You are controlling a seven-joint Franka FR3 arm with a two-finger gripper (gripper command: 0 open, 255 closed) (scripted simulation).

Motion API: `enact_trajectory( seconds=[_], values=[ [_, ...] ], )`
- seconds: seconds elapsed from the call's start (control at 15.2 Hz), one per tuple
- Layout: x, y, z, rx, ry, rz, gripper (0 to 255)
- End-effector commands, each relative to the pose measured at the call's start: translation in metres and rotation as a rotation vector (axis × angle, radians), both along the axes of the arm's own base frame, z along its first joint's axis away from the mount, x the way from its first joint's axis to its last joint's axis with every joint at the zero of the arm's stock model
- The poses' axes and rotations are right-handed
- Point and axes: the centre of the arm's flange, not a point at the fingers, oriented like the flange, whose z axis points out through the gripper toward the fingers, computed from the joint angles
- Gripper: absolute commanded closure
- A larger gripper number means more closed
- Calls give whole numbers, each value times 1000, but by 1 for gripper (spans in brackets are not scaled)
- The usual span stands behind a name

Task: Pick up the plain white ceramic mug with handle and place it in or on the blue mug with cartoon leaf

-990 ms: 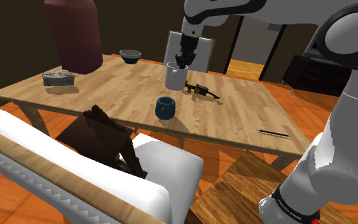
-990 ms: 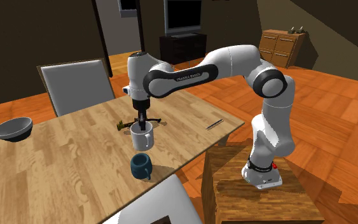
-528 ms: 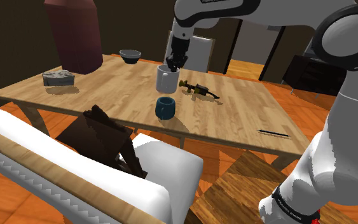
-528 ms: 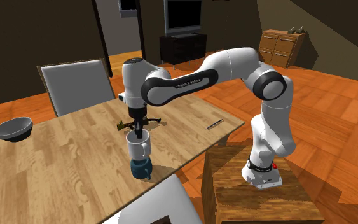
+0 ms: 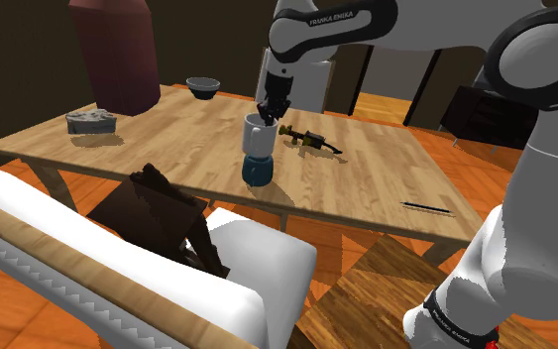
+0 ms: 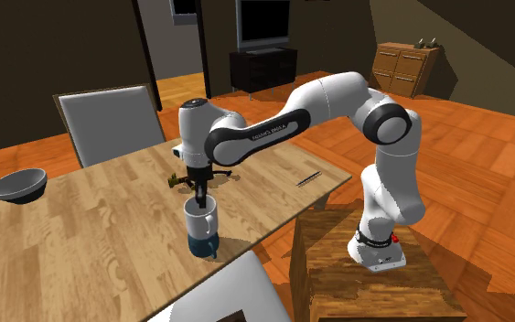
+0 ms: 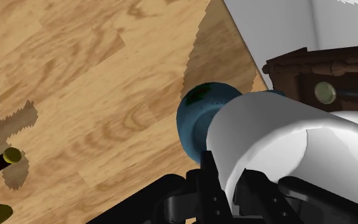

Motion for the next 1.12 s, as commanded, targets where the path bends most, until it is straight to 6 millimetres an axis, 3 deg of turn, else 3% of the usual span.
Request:
enact_trajectory(
  seconds=[0.0,0.26,0.73,0.79,1.06],
  values=[
    [0,0,-12,0,-1,0,255],
    [0,0,-35,0,-1,0,255],
    [0,0,-35,0,-1,0,255],
    [0,0,-35,0,-1,0,0],
    [0,0,-35,0,-1,0,0]
  ],
)
